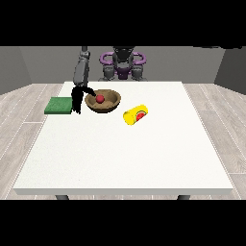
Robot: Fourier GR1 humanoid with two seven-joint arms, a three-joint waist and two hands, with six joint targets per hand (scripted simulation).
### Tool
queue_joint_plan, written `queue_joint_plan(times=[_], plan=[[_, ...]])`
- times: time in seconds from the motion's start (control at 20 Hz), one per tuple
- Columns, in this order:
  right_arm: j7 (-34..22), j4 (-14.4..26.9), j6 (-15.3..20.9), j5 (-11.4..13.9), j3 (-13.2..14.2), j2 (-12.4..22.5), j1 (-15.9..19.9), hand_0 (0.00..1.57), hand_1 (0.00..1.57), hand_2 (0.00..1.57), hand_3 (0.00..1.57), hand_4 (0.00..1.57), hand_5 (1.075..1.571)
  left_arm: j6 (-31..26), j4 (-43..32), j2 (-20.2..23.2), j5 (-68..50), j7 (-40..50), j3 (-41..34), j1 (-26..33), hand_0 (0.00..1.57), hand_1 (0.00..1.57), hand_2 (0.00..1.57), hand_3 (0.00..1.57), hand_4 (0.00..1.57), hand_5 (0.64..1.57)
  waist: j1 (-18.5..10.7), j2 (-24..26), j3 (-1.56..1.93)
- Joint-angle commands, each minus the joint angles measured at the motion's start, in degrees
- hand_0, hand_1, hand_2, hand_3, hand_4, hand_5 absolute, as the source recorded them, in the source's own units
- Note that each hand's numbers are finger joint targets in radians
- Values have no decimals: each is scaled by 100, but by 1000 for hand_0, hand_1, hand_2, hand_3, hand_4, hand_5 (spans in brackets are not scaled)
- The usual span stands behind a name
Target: Pick the cup and pour the ball into the bowl, then pick the bowl and place it on the pad
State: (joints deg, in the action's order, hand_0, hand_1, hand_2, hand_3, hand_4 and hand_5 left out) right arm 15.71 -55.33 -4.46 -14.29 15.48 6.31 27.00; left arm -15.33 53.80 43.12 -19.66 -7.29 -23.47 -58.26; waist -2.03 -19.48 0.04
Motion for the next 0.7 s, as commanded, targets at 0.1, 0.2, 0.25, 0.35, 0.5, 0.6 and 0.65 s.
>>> queue_joint_plan(times=[0.1, 0.2, 0.25, 0.35, 0.5, 0.6, 0.65], plan=[[413, 899, -54, -74, 246, 153, 525, 0, 0, 0, 0, 337, 1570, -35, 255, 299, -186, 410, -25, -436, 0, 0, 0, 0, 41, 1525, -192, -319, 5], [765, 1076, -149, -76, 331, 197, 356, 0, 0, 0, 0, 311, 1568, -44, 478, 56, -197, 266, 59, -178, 0, 0, 0, 0, 0, 1529, -319, -354, 6], [756, 1073, 61, 68, 250, 118, 252, 0, 0, 0, 0, 307, 1567, -179, 437, 171, -279, 379, 25, -225, 0, 0, 0, 0, 0, 1529, -418, -266, 5], [899, 1016, -45, 99, 107, -38, 297, 0, 0, 0, 0, 284, 1566, -46, 295, 383, -320, 539, -89, -535, 0, 0, 0, 0, 0, 1528, -204, -364, 5], [781, 1057, 105, 88, 138, -46, 310, 0, 0, 0, 0, 312, 1570, -87, 388, 270, -279, 463, 2, -320, 0, 0, 0, 0, 0, 1537, -346, -209, 2], [709, 1091, 454, 196, 78, -194, 611, 0, 0, 0, 0, 405, 1570, -8, 466, 193, -329, 643, 101, -649, 0, 0, 0, 0, 0, 1541, -446, -348, 4], [585, 892, 684, 263, -38, -376, 700, 0, 0, 0, 0, 433, 1570, -83, 300, 106, -352, 521, 93, -606, 0, 0, 0, 0, 0, 1542, -424, -350, -2]])
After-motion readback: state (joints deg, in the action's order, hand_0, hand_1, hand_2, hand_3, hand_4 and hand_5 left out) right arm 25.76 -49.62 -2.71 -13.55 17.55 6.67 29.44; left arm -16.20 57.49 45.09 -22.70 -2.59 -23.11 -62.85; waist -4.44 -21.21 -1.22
